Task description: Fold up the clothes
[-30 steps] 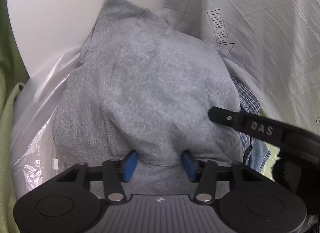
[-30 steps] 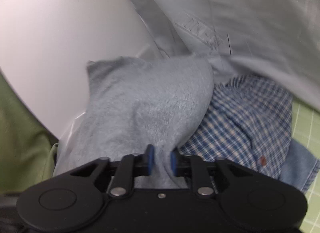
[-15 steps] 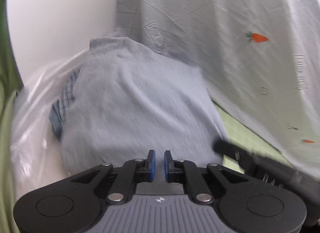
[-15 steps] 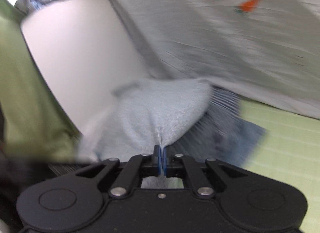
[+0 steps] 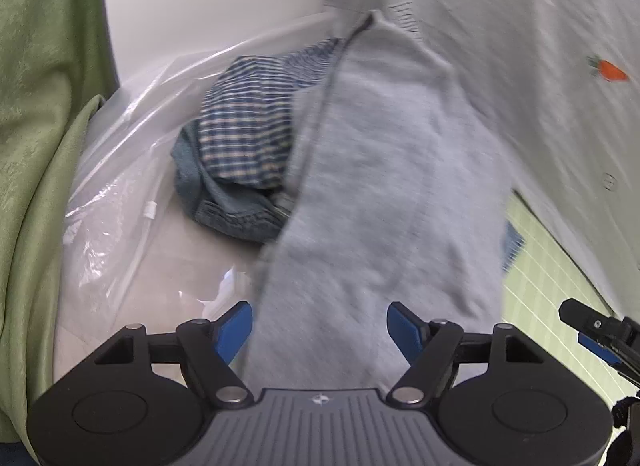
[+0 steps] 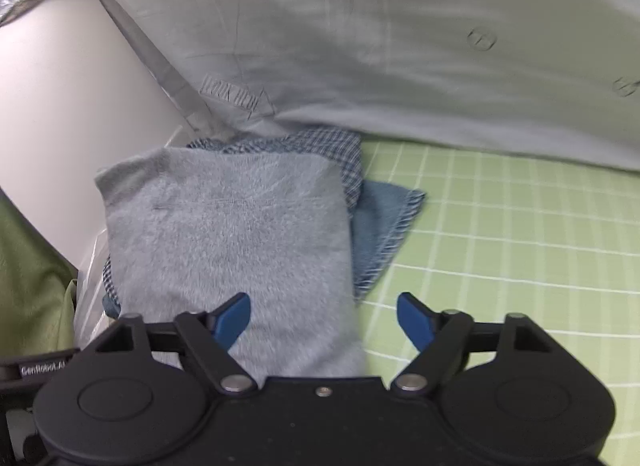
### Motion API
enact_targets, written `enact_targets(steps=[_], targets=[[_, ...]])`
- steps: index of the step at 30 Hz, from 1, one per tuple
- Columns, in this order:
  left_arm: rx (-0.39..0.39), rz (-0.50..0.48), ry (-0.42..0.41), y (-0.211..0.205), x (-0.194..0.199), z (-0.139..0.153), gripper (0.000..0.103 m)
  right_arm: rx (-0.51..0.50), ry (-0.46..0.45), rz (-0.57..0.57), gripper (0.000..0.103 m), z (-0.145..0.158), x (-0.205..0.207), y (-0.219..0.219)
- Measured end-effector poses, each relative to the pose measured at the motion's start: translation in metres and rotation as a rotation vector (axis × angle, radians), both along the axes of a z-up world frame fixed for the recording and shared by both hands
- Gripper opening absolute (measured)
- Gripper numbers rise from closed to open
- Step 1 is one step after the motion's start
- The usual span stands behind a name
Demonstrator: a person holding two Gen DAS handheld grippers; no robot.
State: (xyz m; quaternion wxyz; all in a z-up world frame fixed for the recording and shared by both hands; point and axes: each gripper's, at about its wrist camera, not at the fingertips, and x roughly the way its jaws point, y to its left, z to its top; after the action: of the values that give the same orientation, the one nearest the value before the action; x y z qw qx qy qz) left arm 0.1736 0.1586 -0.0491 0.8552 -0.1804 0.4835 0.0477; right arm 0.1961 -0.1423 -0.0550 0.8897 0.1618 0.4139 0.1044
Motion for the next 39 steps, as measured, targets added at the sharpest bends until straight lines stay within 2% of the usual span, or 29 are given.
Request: enact_targets(steps=[6,8,10,12,13,14,16,17,18,20,24,26,28,30,31,32,35,36,38,39], targets=[[-0.027,0.034,0.046,0.020,0.023,-0.022,0.075,0.101,0.129,0.031,0.085,-0.053,0.052,0.018],[-0.036,0.046,0.061,0.027,0.031,-0.029,0.075,0.169,0.174,0.014,0.092,-0.068,0.063,0.018],[-0.043,0.044,0.075,0.028,0.036,-0.035,0.074,0.226,0.202,-0.006,0.091,-0.077,0.069,0.013],[-0.055,0.030,0.078,0.026,0.037,-0.035,0.067,0.236,0.178,0.010,0.059,-0.077,0.065,0.007],[-0.062,0.023,0.078,0.025,0.037,-0.035,0.064,0.234,0.160,0.018,0.024,-0.074,0.062,0.003],[-0.070,0.013,0.079,0.023,0.036,-0.035,0.057,0.242,0.149,0.017,0.019,-0.070,0.058,-0.003],[-0.079,-0.015,0.079,0.017,0.035,-0.032,0.049,0.241,0.110,-0.001,0.015,-0.059,0.041,-0.013],[-0.081,-0.029,0.078,0.013,0.033,-0.030,0.041,0.229,0.091,-0.011,0.014,-0.053,0.030,-0.017],[-0.086,-0.049,0.074,0.007,0.030,-0.027,0.024,0.217,0.072,-0.020,0.013,-0.046,0.019,-0.022],[-0.105,-0.105,0.058,-0.013,0.019,-0.020,0.008,0.188,0.037,-0.042,0.012,-0.033,-0.007,-0.033],[-0.136,-0.207,0.031,-0.051,-0.005,-0.008,0.008,0.080,0.022,-0.102,0.012,-0.018,-0.069,-0.064],[-0.127,-0.207,0.049,-0.060,-0.016,-0.009,0.009,-0.027,0.044,-0.150,0.012,-0.015,-0.099,-0.082],[-0.119,-0.206,0.067,-0.070,-0.028,-0.011,0.009,-0.141,0.114,-0.217,0.014,-0.018,-0.124,-0.104],[-0.110,-0.206,0.085,-0.080,-0.040,-0.012,0.012,-0.236,0.159,-0.289,0.019,-0.019,-0.141,-0.123],[-0.106,-0.206,0.095,-0.084,-0.046,-0.013,0.013,-0.253,0.151,-0.311,0.022,-0.016,-0.144,-0.128],[-0.102,-0.206,0.104,-0.089,-0.052,-0.014,0.017,-0.270,0.143,-0.332,0.033,-0.013,-0.147,-0.133],[-0.088,-0.203,0.130,-0.102,-0.067,-0.017,0.020,-0.275,0.089,-0.341,0.061,0.000,-0.144,-0.137],[-0.083,-0.196,0.136,-0.102,-0.067,-0.018,0.023,-0.280,0.069,-0.318,0.064,0.004,-0.138,-0.130],[-0.072,-0.183,0.148,-0.102,-0.067,-0.021,0.027,-0.287,0.032,-0.262,0.076,0.009,-0.123,-0.114],[-0.067,-0.176,0.155,-0.102,-0.067,-0.022,0.029,-0.289,0.016,-0.230,0.077,0.010,-0.114,-0.105]])
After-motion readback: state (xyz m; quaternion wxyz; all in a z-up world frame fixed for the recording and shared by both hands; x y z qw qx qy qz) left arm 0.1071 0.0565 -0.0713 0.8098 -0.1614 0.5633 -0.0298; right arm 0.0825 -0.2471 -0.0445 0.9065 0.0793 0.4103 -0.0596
